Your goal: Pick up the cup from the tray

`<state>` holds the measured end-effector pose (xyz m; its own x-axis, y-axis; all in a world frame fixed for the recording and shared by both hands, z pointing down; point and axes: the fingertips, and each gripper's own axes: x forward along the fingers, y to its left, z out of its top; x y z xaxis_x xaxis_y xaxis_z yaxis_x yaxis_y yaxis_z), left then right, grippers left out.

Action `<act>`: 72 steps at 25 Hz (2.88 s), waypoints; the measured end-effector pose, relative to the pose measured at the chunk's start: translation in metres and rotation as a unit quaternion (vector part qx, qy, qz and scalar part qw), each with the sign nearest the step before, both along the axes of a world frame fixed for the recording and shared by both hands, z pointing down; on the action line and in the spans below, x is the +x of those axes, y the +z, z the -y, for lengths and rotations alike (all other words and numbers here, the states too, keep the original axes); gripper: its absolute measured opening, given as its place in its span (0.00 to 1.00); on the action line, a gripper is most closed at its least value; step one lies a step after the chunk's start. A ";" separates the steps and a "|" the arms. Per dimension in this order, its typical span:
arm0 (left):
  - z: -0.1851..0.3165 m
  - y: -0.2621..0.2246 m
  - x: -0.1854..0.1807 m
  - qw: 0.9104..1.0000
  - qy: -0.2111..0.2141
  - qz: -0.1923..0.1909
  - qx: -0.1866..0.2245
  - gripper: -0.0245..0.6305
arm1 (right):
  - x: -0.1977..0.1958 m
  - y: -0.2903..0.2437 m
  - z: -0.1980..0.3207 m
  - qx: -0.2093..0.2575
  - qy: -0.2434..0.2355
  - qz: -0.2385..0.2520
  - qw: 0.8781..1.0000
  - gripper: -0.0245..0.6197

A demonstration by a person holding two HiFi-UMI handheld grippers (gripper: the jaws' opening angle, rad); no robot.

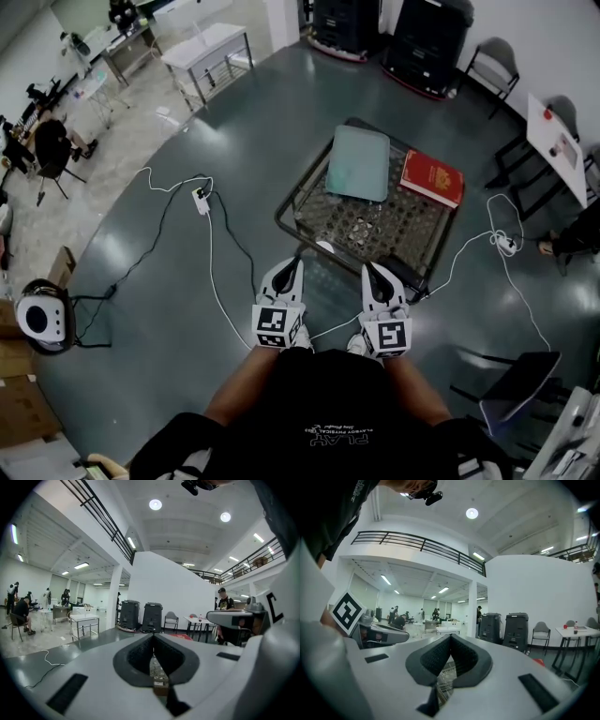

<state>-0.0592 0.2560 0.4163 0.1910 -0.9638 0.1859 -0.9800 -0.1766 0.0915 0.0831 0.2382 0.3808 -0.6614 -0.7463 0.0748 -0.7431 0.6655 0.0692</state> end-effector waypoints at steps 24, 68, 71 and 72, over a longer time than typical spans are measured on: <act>0.113 0.030 -0.021 0.997 0.065 0.032 -0.035 0.05 | -0.041 0.019 0.111 -0.026 0.034 0.008 0.999 0.05; 0.316 0.194 -0.007 0.972 0.173 0.080 -0.137 0.62 | -0.067 0.107 0.256 -0.118 0.091 -0.010 0.989 0.05; 0.326 0.209 -0.001 0.968 0.185 0.084 -0.147 0.64 | -0.065 0.108 0.258 -0.121 0.097 -0.010 0.988 0.05; 0.329 0.213 0.001 0.966 0.191 0.086 -0.149 0.64 | -0.065 0.109 0.258 -0.122 0.100 -0.009 0.987 0.05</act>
